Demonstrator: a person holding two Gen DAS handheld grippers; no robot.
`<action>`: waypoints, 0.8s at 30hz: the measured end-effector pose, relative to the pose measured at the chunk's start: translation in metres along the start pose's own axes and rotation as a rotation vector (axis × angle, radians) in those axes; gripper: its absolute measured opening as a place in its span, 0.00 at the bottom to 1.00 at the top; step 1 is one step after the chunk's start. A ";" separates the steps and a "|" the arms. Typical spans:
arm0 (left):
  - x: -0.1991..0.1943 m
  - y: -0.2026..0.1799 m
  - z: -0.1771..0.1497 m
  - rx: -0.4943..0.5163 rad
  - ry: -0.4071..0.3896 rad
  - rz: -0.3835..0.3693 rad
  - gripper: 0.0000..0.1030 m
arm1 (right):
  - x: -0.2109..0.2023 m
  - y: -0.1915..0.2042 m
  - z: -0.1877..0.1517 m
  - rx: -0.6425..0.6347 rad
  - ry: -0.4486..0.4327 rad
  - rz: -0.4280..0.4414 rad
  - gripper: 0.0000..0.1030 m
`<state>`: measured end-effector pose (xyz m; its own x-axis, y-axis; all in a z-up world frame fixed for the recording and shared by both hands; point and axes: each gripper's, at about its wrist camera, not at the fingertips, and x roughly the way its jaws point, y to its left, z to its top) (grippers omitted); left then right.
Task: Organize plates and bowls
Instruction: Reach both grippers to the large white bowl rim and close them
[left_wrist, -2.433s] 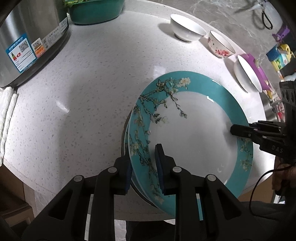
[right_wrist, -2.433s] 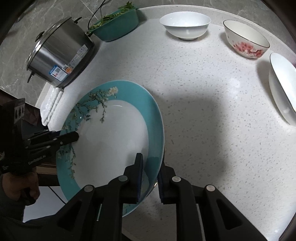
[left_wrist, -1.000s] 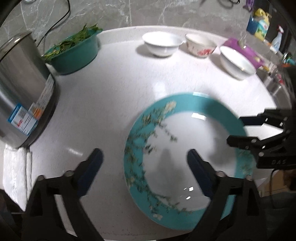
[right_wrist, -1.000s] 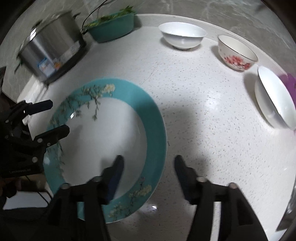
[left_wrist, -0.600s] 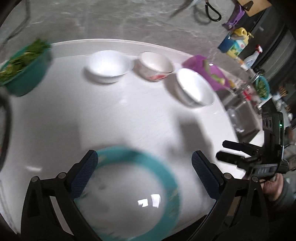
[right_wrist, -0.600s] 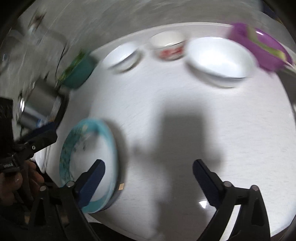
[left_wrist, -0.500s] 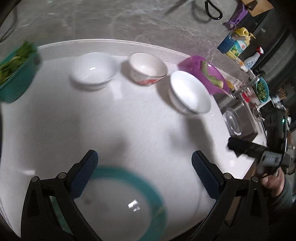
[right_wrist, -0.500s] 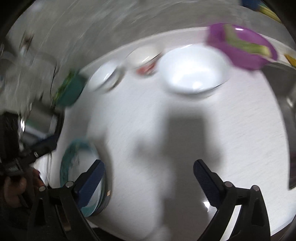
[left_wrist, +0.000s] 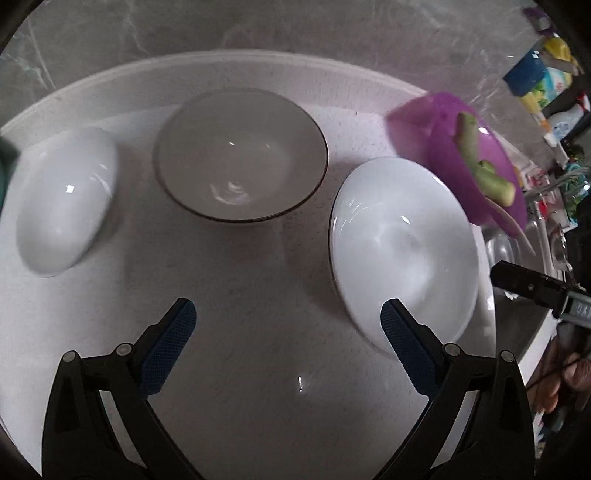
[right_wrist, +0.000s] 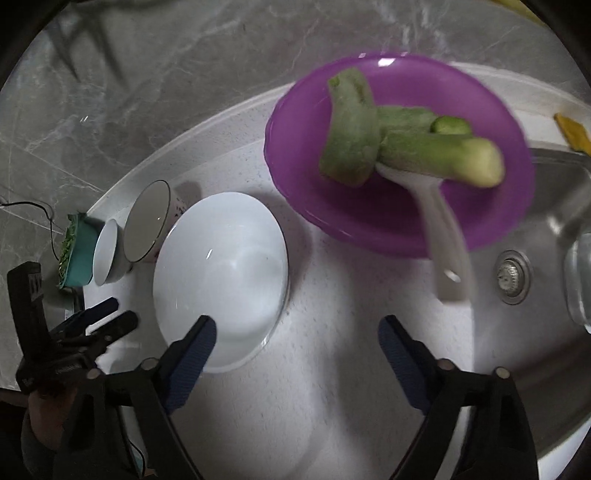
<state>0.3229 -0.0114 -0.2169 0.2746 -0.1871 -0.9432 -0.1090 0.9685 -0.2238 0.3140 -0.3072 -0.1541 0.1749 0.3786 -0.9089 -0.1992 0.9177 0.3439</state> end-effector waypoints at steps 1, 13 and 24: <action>0.004 -0.002 0.001 0.001 0.000 0.006 0.98 | 0.007 0.000 0.001 0.002 0.006 0.002 0.81; 0.041 -0.018 0.010 0.042 0.025 0.011 0.54 | 0.048 0.013 0.017 -0.050 0.058 -0.031 0.61; 0.058 -0.026 0.011 0.068 0.043 -0.006 0.20 | 0.064 0.019 0.019 -0.092 0.100 -0.056 0.16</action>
<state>0.3528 -0.0459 -0.2634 0.2332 -0.1984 -0.9520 -0.0420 0.9760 -0.2137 0.3398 -0.2633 -0.2014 0.0923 0.3094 -0.9464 -0.2804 0.9201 0.2735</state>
